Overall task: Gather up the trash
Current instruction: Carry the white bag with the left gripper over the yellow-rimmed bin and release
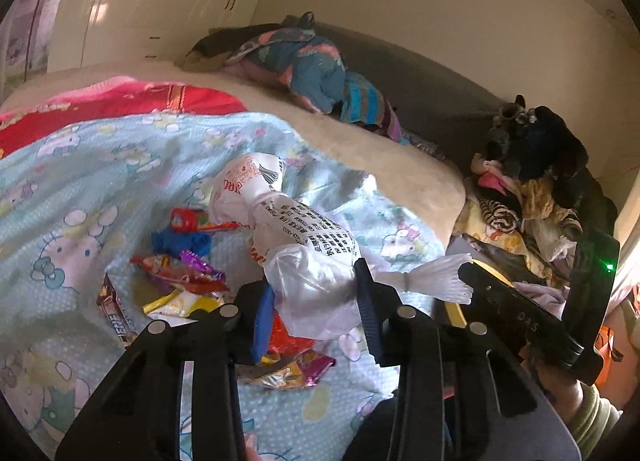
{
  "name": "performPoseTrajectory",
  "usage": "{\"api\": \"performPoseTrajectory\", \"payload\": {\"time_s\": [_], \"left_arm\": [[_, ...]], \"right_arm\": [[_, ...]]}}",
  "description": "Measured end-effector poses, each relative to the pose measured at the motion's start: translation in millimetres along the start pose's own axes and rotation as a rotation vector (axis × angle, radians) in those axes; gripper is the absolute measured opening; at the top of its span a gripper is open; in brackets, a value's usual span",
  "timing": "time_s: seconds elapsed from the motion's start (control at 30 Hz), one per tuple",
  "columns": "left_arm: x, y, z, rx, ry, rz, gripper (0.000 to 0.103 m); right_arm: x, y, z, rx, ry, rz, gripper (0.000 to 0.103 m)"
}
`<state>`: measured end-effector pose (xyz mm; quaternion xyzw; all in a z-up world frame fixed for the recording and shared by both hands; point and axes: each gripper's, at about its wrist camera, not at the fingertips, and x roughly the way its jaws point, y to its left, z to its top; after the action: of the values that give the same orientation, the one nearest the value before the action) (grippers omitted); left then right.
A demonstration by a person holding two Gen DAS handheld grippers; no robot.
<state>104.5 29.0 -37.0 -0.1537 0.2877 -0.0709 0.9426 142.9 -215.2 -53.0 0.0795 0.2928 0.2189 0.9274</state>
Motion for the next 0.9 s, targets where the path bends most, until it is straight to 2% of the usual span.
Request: {"api": "performPoseTrajectory", "payload": {"time_s": [0.2,0.5,0.9], "left_arm": [[-4,-19,0,0.036,-0.001,-0.032,0.035],[-3,-42,-5,0.085,0.011,-0.078,0.035],[7,-96,-17,0.187,0.053,-0.177,0.035]], "right_arm": [[-26,0,5,-0.002,-0.04,0.02,0.003],[-61,-18,11,0.001,-0.109,-0.067,0.003],[-89,-60,11,0.039,-0.156,-0.191,0.003]]}}
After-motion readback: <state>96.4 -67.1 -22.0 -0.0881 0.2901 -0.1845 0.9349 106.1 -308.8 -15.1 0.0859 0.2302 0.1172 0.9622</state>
